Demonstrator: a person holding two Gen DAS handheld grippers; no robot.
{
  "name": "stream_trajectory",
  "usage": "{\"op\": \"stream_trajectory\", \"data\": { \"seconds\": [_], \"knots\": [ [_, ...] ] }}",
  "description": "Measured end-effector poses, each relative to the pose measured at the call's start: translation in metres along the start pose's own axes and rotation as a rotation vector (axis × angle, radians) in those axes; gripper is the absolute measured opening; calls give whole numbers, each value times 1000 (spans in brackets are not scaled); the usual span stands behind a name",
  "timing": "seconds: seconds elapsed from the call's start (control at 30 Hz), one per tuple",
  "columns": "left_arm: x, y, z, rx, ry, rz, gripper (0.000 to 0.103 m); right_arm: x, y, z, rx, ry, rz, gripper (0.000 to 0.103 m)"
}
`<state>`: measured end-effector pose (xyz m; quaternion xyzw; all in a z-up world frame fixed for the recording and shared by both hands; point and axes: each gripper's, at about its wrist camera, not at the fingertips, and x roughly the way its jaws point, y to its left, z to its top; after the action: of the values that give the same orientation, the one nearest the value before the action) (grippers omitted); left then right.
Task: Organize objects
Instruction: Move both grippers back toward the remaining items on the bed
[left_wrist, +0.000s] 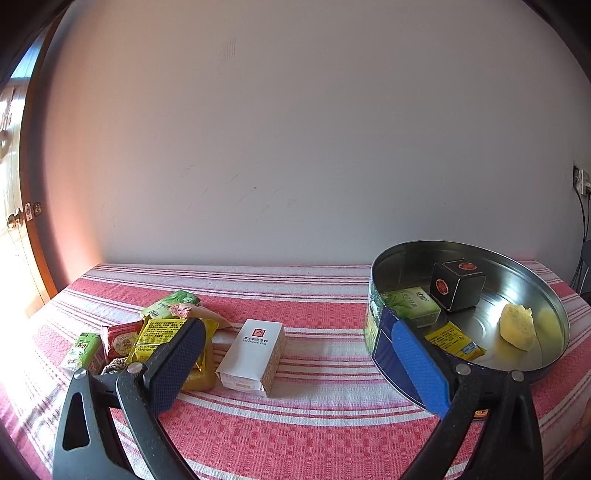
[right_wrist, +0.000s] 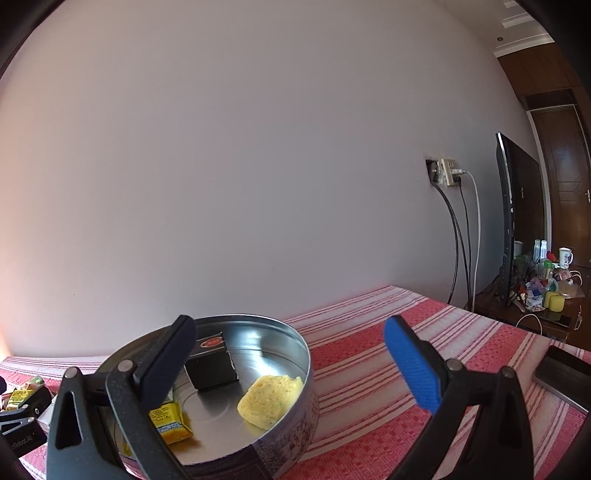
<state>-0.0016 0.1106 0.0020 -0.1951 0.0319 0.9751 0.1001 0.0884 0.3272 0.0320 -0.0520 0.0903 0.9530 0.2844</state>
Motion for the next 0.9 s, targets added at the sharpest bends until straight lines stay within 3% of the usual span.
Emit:
{"op": "stream_trajectory", "data": {
  "seconds": [0.4, 0.9],
  "knots": [
    [-3, 39, -4, -28, 16, 30, 102, -25, 19, -4, -14, -31, -9, 103],
    [2, 110, -6, -74, 46, 115, 102, -39, 101, -23, -79, 39, 153, 103]
  ]
}}
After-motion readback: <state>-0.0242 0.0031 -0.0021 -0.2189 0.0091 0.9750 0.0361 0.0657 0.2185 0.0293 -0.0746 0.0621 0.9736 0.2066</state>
